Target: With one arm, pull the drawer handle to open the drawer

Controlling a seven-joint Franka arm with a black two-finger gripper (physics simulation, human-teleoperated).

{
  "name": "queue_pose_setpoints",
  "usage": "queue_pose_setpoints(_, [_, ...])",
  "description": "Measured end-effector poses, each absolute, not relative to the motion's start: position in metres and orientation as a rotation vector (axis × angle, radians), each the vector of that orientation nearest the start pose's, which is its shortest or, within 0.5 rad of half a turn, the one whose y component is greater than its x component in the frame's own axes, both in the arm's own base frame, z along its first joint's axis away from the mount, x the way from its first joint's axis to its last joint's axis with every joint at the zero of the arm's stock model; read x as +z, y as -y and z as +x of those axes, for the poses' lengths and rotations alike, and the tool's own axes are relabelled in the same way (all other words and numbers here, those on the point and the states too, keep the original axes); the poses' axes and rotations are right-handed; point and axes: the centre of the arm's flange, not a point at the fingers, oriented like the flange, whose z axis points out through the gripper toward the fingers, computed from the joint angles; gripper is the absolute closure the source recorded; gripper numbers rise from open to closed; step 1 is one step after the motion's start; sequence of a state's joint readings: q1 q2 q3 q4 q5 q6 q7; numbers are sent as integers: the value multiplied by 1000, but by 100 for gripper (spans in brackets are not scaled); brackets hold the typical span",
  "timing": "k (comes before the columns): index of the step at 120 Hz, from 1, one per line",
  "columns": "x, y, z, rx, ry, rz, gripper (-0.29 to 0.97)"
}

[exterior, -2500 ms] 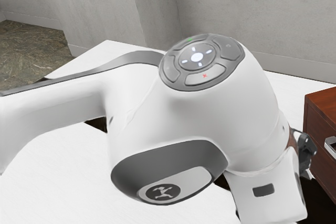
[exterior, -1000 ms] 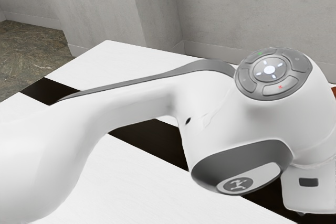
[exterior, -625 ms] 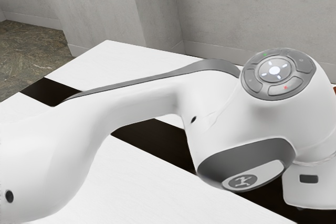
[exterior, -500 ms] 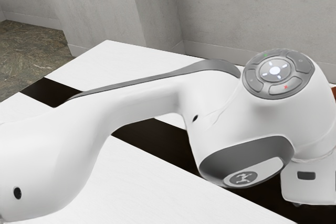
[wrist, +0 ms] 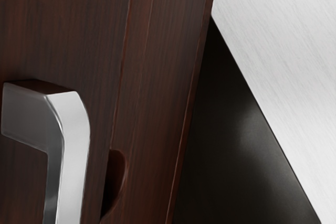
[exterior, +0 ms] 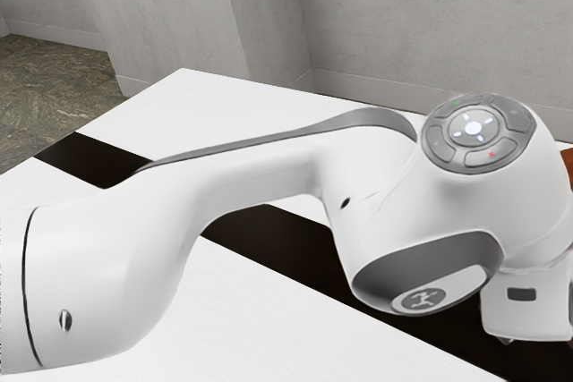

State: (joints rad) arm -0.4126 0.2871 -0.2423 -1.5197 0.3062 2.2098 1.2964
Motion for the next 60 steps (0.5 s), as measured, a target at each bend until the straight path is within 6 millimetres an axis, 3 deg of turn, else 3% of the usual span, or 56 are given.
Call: queue_pose_setpoints(60, [533, 392, 563, -432, -2388, -1417, 0])
